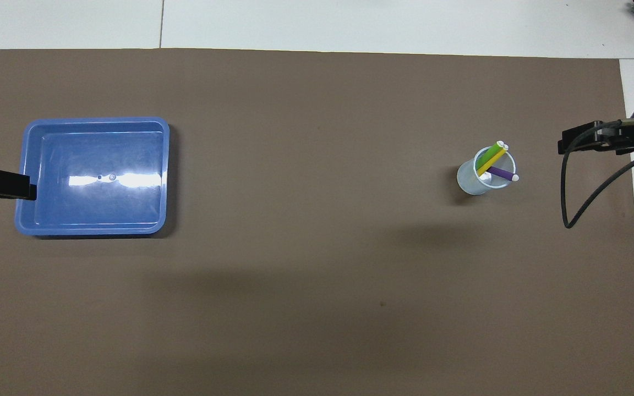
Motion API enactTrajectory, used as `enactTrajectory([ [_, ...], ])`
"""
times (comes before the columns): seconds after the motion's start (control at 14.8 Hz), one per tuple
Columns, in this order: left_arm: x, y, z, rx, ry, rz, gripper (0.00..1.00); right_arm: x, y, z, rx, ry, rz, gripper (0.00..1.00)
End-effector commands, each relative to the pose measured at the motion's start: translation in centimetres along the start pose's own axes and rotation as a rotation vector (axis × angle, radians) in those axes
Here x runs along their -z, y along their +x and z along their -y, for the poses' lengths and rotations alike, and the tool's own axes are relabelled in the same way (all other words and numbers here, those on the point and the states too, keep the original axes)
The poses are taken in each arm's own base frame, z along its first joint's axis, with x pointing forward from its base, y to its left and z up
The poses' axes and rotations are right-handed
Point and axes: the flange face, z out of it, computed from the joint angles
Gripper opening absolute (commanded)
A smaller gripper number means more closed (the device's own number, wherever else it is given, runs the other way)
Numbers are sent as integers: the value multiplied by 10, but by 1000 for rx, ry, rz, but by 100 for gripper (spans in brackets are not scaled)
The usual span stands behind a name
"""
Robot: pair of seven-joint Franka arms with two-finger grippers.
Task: Right arm passes pens to left for tray arrangement
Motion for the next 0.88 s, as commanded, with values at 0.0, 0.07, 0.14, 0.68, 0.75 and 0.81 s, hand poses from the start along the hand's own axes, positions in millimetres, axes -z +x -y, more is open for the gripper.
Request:
enactTrajectory([
  [0.0,3,-4,-1,-4,1,5,100,-10,1,-3,41,-3,-18,85],
  [0.07,3,-4,-2,-7,-1,5,100,-15,4,-3,46,0,-27,85],
  [0.14,4,-4,-2,-7,-1,2,100,-20,8,-3,51,2,-33,84],
  [0.68,4,-5,-12,-24,1,6,100,-78,38,9,84,37,-38,82],
  [0.75,4,-5,-12,-24,1,6,100,-89,43,9,86,44,-41,81],
  [0.81,4,-6,-12,-24,1,7,100,-98,47,13,93,50,-51,79],
])
